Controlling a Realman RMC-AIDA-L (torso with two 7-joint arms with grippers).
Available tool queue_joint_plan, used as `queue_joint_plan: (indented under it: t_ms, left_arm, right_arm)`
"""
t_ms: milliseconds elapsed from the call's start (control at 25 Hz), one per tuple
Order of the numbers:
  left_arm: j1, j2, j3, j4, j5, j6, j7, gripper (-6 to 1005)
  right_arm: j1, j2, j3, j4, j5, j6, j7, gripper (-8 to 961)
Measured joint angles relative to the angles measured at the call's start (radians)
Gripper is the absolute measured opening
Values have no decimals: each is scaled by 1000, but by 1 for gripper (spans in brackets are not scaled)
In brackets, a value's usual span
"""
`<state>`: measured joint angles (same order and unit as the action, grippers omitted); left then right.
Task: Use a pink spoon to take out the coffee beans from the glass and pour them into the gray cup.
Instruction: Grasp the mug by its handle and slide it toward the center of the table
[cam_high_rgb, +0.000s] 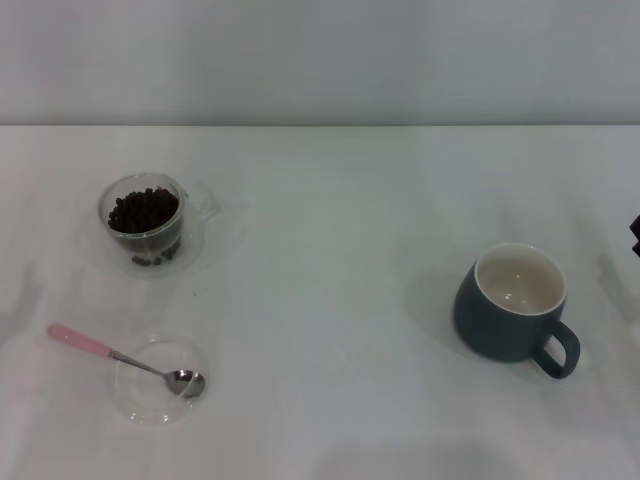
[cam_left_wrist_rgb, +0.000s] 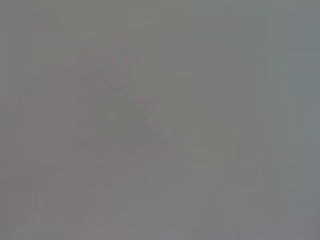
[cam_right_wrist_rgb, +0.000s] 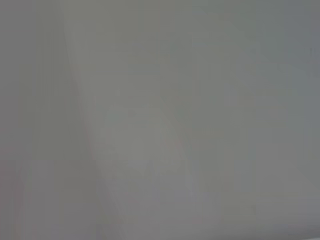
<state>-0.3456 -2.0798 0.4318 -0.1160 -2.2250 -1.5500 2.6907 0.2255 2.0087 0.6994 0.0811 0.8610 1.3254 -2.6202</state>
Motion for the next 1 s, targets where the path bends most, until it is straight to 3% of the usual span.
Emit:
queue_joint_plan:
  t_ms: [320,560,760,1000]
  left_arm:
    - [-22,2,-2,51,0,52,4,892]
    - [-52,1,-1,81,0,165,4,892]
    - [-61,-1,-2,83,-1,182,5,892]
    - [-70,-2,0,81,1,177,2,892]
  right_arm:
    - [-98,2,-57,80,-4,65,-16,872]
    - [-203,5,-166,158,-8,151,-79,870]
    - [-282,11,-220,203,-9,201,-156,869]
    - [-301,14,-311,214,-9,179,-218,868]
